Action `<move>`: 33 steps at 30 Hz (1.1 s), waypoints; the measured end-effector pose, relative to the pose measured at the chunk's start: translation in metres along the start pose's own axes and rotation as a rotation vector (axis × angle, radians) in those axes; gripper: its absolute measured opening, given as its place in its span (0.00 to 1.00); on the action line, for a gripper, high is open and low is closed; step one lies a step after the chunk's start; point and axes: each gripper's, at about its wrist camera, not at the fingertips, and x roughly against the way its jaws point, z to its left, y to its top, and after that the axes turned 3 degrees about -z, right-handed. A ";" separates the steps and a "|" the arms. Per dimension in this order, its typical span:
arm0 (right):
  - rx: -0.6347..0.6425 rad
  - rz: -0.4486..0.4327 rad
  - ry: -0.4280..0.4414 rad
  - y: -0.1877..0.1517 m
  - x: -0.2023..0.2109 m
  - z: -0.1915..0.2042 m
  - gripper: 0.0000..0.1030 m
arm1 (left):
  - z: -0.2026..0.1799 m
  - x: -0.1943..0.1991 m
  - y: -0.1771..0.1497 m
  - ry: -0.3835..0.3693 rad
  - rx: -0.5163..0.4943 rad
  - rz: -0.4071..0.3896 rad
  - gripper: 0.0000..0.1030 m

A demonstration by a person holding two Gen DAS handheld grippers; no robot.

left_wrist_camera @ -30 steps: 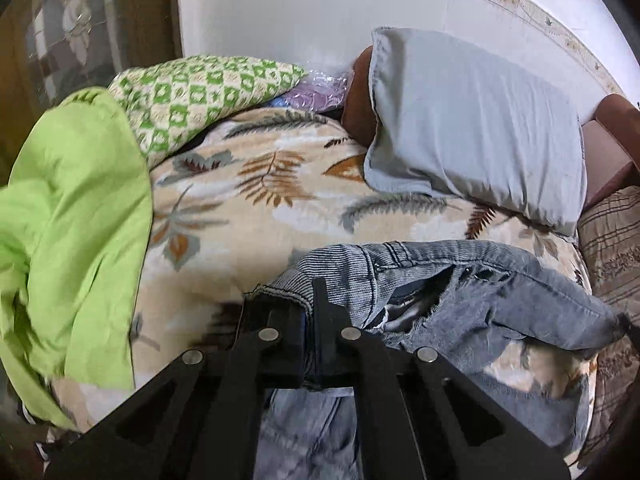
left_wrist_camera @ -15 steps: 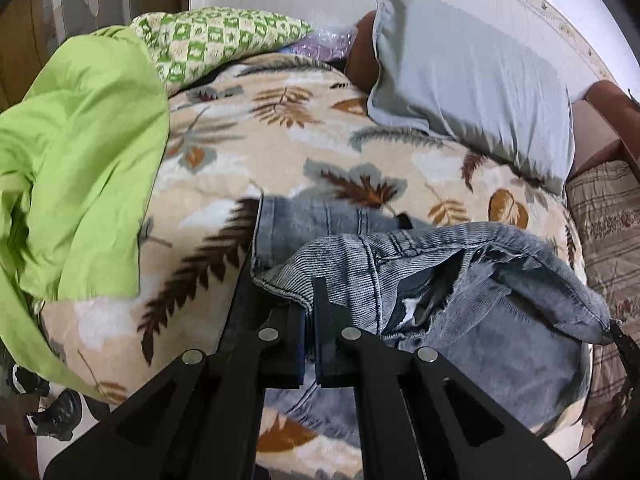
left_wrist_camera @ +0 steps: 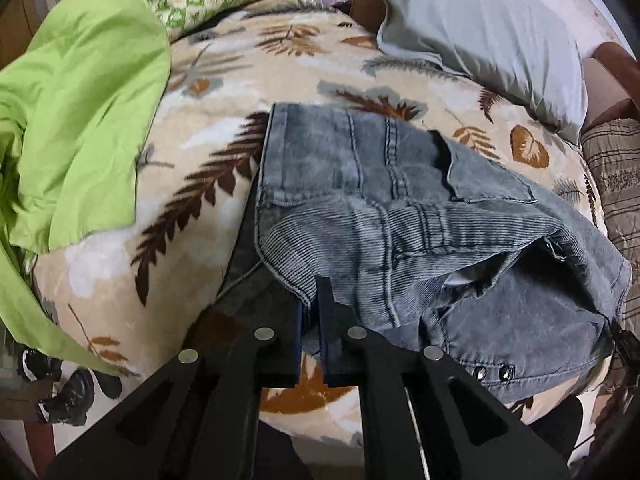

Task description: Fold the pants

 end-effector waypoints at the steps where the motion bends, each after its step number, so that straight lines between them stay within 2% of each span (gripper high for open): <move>1: -0.004 -0.003 -0.009 0.000 0.005 0.001 0.23 | 0.003 0.003 -0.001 -0.005 0.003 0.008 0.08; 2: -0.003 -0.011 -0.028 0.001 0.010 0.002 0.27 | 0.005 0.005 -0.001 -0.009 0.004 0.014 0.12; 3: 0.003 -0.026 -0.053 0.001 0.018 0.004 0.36 | 0.010 0.011 -0.002 -0.022 0.010 0.026 0.15; 4: 0.010 -0.045 -0.069 0.002 0.028 0.007 0.45 | 0.017 0.018 -0.003 -0.042 0.029 0.037 0.23; 5: 0.019 -0.077 -0.067 0.002 0.044 0.012 0.50 | 0.023 0.023 -0.004 -0.058 0.049 0.041 0.35; 6: 0.021 -0.094 -0.061 0.003 0.052 0.016 0.63 | 0.034 0.032 -0.005 -0.102 0.097 0.041 0.41; 7: 0.024 -0.114 -0.050 0.003 0.062 0.023 0.77 | 0.041 0.039 -0.005 -0.147 0.136 0.035 0.53; 8: 0.030 -0.133 -0.033 0.004 0.071 0.032 0.82 | 0.047 0.045 -0.004 -0.187 0.172 0.031 0.60; 9: 0.035 -0.142 -0.007 0.004 0.077 0.042 0.88 | 0.050 0.048 -0.002 -0.222 0.202 0.031 0.62; 11: 0.050 -0.127 0.084 0.005 0.080 0.070 0.89 | 0.050 0.049 0.006 -0.318 0.260 0.051 0.73; 13: 0.055 -0.044 0.210 0.002 0.070 0.107 0.91 | 0.046 0.044 0.013 -0.372 0.297 0.076 0.77; 16: 0.066 0.126 0.390 -0.012 0.041 0.162 0.91 | 0.038 0.026 0.022 -0.411 0.363 0.138 0.77; 20: 0.008 0.306 0.526 -0.034 0.000 0.219 0.91 | 0.031 0.002 0.026 -0.437 0.477 0.229 0.77; 24: -0.119 0.426 0.590 -0.050 -0.037 0.250 0.91 | 0.030 -0.015 0.031 -0.474 0.593 0.298 0.77; 27: -0.192 0.435 0.584 -0.048 -0.057 0.254 0.91 | 0.025 -0.023 0.037 -0.461 0.618 0.313 0.77; 33: -0.356 0.456 0.546 -0.053 -0.086 0.241 0.91 | 0.019 -0.050 0.049 -0.408 0.669 0.396 0.78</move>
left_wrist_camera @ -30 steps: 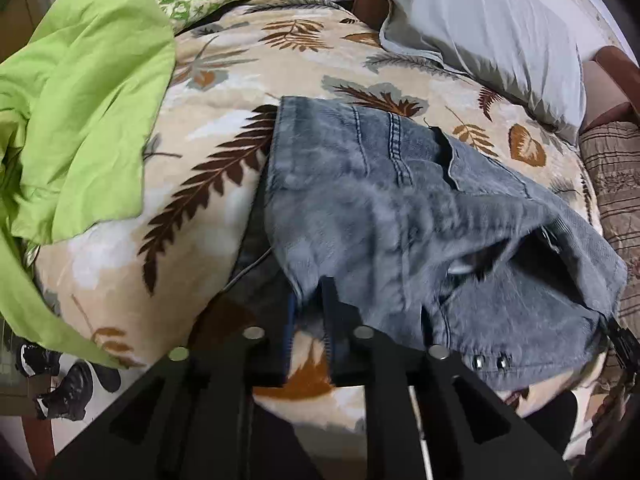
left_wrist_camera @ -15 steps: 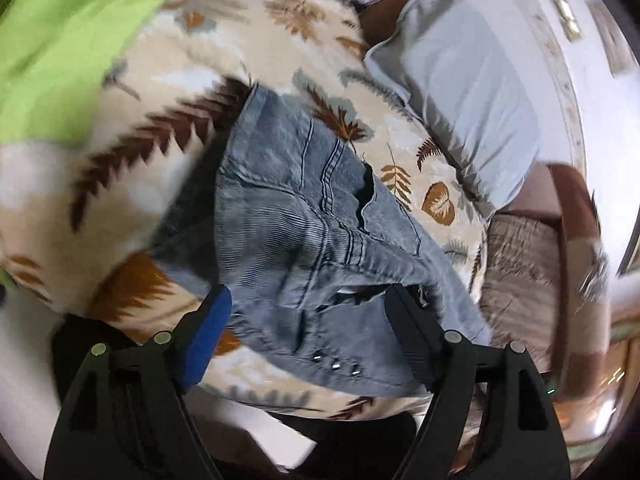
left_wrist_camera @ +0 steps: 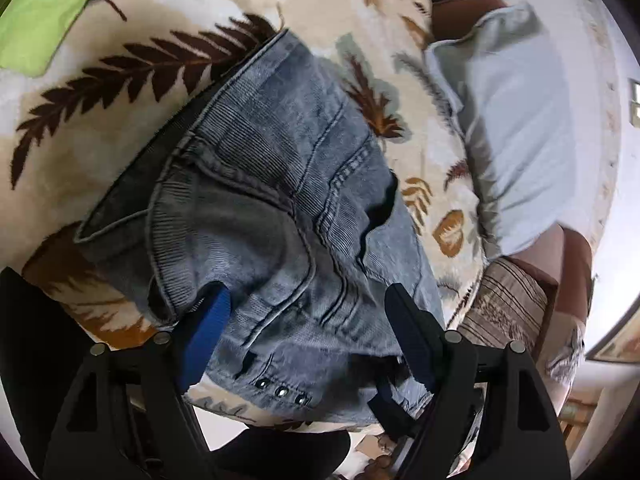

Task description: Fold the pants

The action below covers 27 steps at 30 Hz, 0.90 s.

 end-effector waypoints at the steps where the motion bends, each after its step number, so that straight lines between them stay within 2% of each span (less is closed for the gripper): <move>1: -0.015 -0.002 -0.003 0.001 -0.003 -0.004 0.91 | 0.001 -0.004 0.003 0.012 0.012 0.009 0.80; 3: -0.034 -0.003 0.008 0.001 -0.010 -0.011 0.90 | 0.000 -0.013 0.008 0.045 0.028 0.029 0.80; 5: -0.022 -0.011 0.025 0.002 -0.013 -0.014 0.78 | -0.004 -0.019 0.008 0.076 0.011 0.038 0.77; 6: -0.010 -0.008 0.033 0.002 -0.014 -0.014 0.58 | -0.008 -0.020 0.007 0.101 -0.018 0.033 0.72; 7: 0.012 0.001 0.043 0.002 -0.014 -0.014 0.30 | -0.011 -0.020 0.006 0.109 -0.041 0.027 0.51; 8: 0.045 0.005 0.052 0.001 -0.012 -0.010 0.16 | -0.016 -0.018 0.004 0.109 -0.080 0.022 0.35; 9: 0.090 -0.003 0.060 0.000 -0.005 -0.004 0.08 | -0.019 -0.016 0.001 0.102 -0.120 0.022 0.32; 11: 0.174 -0.018 0.077 -0.006 0.012 0.008 0.08 | -0.023 -0.003 -0.010 0.088 -0.205 0.002 0.25; 15: 0.274 -0.001 0.085 -0.027 0.044 0.011 0.08 | -0.009 0.018 -0.036 0.081 -0.335 -0.021 0.23; 18: 0.282 0.047 0.018 -0.046 0.045 -0.012 0.08 | 0.013 0.013 -0.047 0.092 -0.362 0.003 0.23; 21: 0.241 0.087 -0.028 -0.053 0.034 -0.035 0.08 | 0.032 -0.003 -0.048 0.119 -0.337 0.028 0.23; 23: 0.220 0.100 -0.054 -0.053 0.026 -0.043 0.08 | 0.040 -0.015 -0.049 0.122 -0.321 0.049 0.23; 27: 0.234 0.093 -0.082 -0.051 0.028 -0.045 0.12 | 0.041 -0.014 -0.051 0.108 -0.332 0.036 0.24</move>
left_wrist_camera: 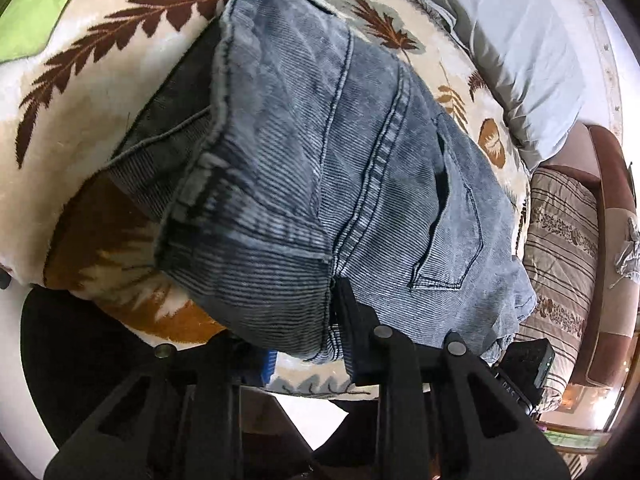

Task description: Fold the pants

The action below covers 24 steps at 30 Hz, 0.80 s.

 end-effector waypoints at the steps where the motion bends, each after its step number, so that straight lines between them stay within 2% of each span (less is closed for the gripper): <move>1: 0.007 -0.025 -0.013 0.002 0.011 0.001 0.15 | -0.001 0.002 0.000 -0.006 -0.004 -0.005 0.24; 3: 0.010 -0.103 -0.022 0.007 0.040 -0.004 0.22 | -0.003 0.009 -0.001 -0.025 -0.010 -0.023 0.24; 7: -0.081 -0.341 -0.094 0.015 0.118 -0.047 0.49 | 0.000 0.014 -0.002 -0.042 -0.015 -0.043 0.48; 9: -0.193 -0.438 -0.124 0.020 0.156 -0.083 0.53 | 0.002 0.011 -0.003 -0.052 0.002 -0.038 0.49; 10: -0.270 -0.480 -0.102 0.022 0.172 -0.104 0.53 | 0.003 0.009 -0.003 -0.054 0.008 -0.032 0.49; 13: -0.386 -0.526 -0.028 0.029 0.190 -0.135 0.57 | 0.003 0.006 -0.003 -0.046 0.019 -0.023 0.49; 15: -0.408 -0.533 0.043 0.037 0.192 -0.142 0.58 | 0.000 0.006 -0.003 -0.028 0.010 -0.027 0.49; 20: -0.424 -0.548 0.032 0.065 0.178 -0.148 0.60 | -0.005 0.002 -0.001 -0.005 0.012 -0.036 0.48; 21: -0.422 -0.539 0.022 0.072 0.173 -0.149 0.56 | -0.008 0.002 0.000 0.010 0.007 -0.041 0.42; 22: -0.415 -0.522 0.005 0.080 0.170 -0.150 0.31 | -0.011 0.004 0.002 0.013 0.000 -0.052 0.16; 23: -0.394 -0.502 0.001 0.087 0.172 -0.148 0.06 | -0.014 0.006 0.004 0.010 -0.011 -0.054 0.12; 24: -0.359 -0.515 0.028 0.090 0.184 -0.141 0.04 | -0.017 0.012 0.006 0.006 -0.009 -0.057 0.12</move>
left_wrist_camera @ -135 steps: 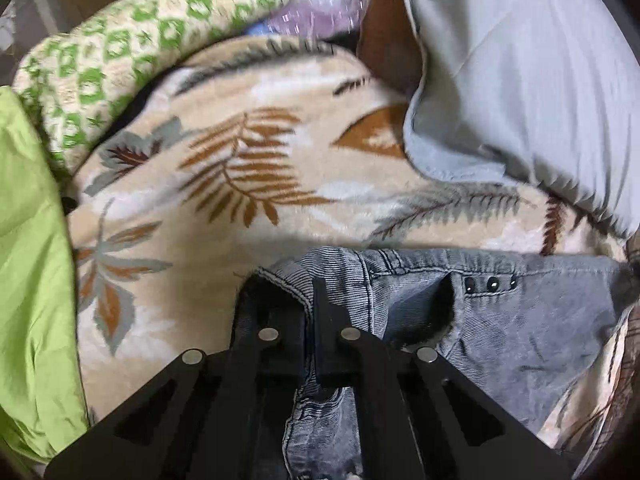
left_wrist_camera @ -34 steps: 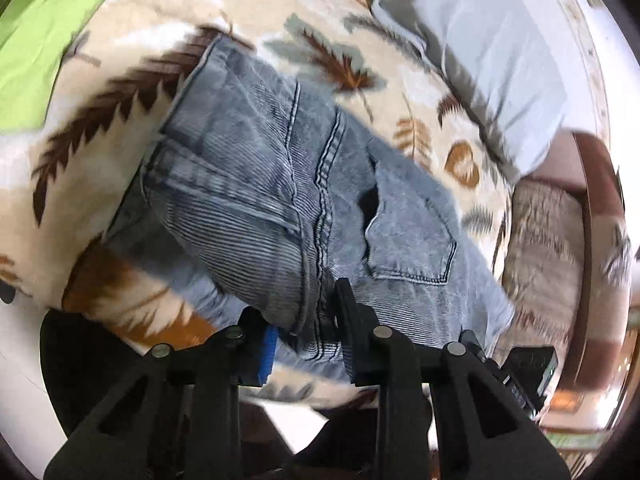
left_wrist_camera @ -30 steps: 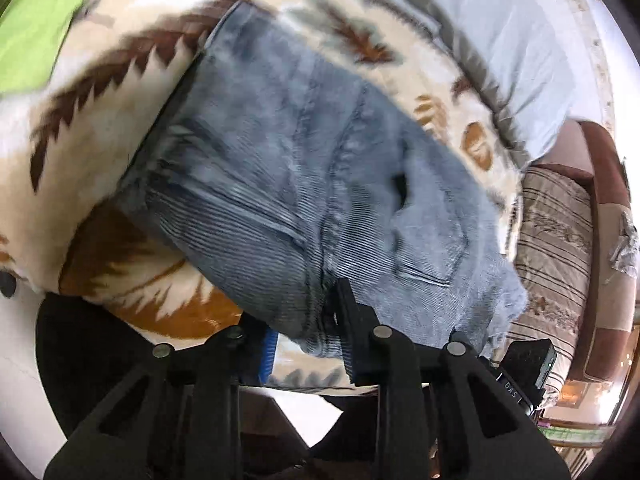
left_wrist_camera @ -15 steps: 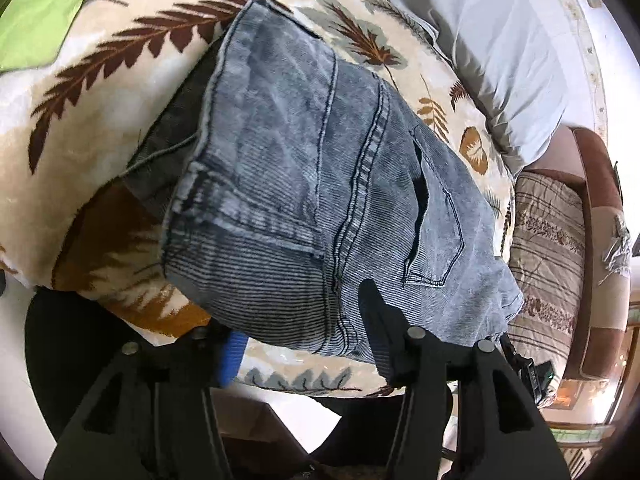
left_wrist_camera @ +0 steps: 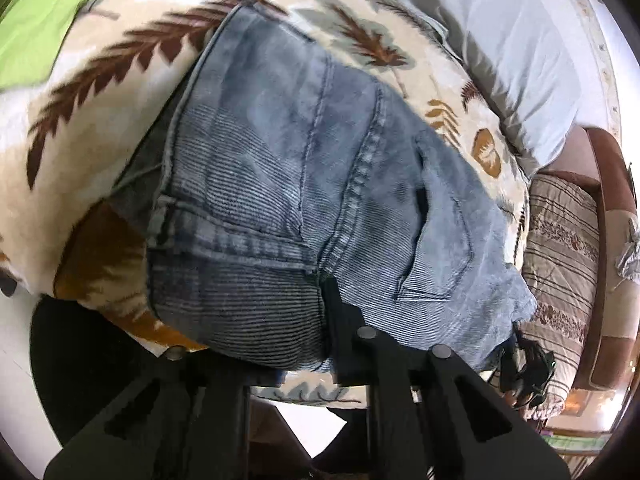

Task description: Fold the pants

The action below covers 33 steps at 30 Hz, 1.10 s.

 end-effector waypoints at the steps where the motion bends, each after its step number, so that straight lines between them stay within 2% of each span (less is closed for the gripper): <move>1: 0.051 -0.036 0.050 0.004 0.016 0.016 0.04 | -0.001 0.005 0.001 -0.010 0.001 -0.012 0.12; 3: 0.229 -0.102 0.110 0.005 0.055 0.057 0.03 | -0.007 0.017 -0.001 -0.024 -0.029 -0.038 0.12; 5: 0.360 -0.149 0.066 -0.003 0.088 0.075 0.02 | -0.010 0.021 -0.003 -0.003 -0.070 -0.057 0.12; 6: 0.370 -0.137 0.043 -0.007 0.093 0.071 0.02 | -0.009 0.018 -0.004 0.001 -0.069 -0.052 0.12; 8: 0.352 -0.104 -0.007 -0.015 0.095 0.051 0.02 | -0.001 0.010 -0.007 -0.001 -0.052 -0.025 0.12; 11: 0.275 -0.075 -0.112 -0.021 0.091 -0.001 0.02 | 0.010 -0.001 -0.013 0.015 -0.039 0.003 0.12; 13: 0.189 -0.075 -0.113 -0.019 0.089 -0.025 0.08 | 0.013 -0.002 -0.012 0.008 -0.027 0.016 0.13; 15: 0.156 -0.093 -0.079 -0.017 0.092 -0.033 0.09 | 0.011 0.003 -0.011 0.005 -0.036 0.007 0.13; 17: 0.127 -0.113 -0.052 -0.015 0.094 -0.036 0.25 | 0.006 0.005 -0.013 0.016 -0.054 -0.008 0.15; 18: 0.100 -0.115 -0.037 -0.014 0.093 -0.039 0.45 | 0.004 0.006 -0.014 0.021 -0.063 -0.011 0.16; 19: 0.081 -0.118 -0.016 -0.013 0.092 -0.041 0.58 | 0.002 0.005 -0.015 0.024 -0.067 -0.008 0.21; 20: 0.057 -0.118 0.019 -0.015 0.090 -0.044 0.60 | 0.003 0.004 -0.015 0.022 -0.066 -0.003 0.28; 22: 0.016 -0.103 0.064 -0.020 0.083 -0.047 0.60 | 0.006 0.001 -0.017 0.019 -0.052 0.007 0.36; 25: -0.061 -0.073 0.115 -0.020 0.065 -0.053 0.60 | 0.007 -0.008 -0.015 0.023 -0.034 0.029 0.38; 28: -0.091 -0.061 0.092 -0.012 0.047 -0.052 0.59 | 0.010 -0.010 -0.012 0.016 -0.010 0.031 0.36; 29: -0.080 -0.056 0.088 -0.007 0.040 -0.048 0.52 | 0.008 -0.010 -0.010 0.020 -0.014 0.026 0.24; 30: -0.041 -0.059 0.078 -0.002 0.039 -0.039 0.13 | 0.006 -0.007 -0.009 0.022 -0.018 0.017 0.16; 31: 0.022 -0.075 0.070 0.001 0.044 -0.023 0.06 | 0.005 -0.003 -0.008 0.016 -0.018 0.016 0.14; 33: 0.195 -0.143 0.077 -0.002 0.066 0.010 0.06 | 0.002 0.007 -0.010 0.008 -0.038 -0.002 0.13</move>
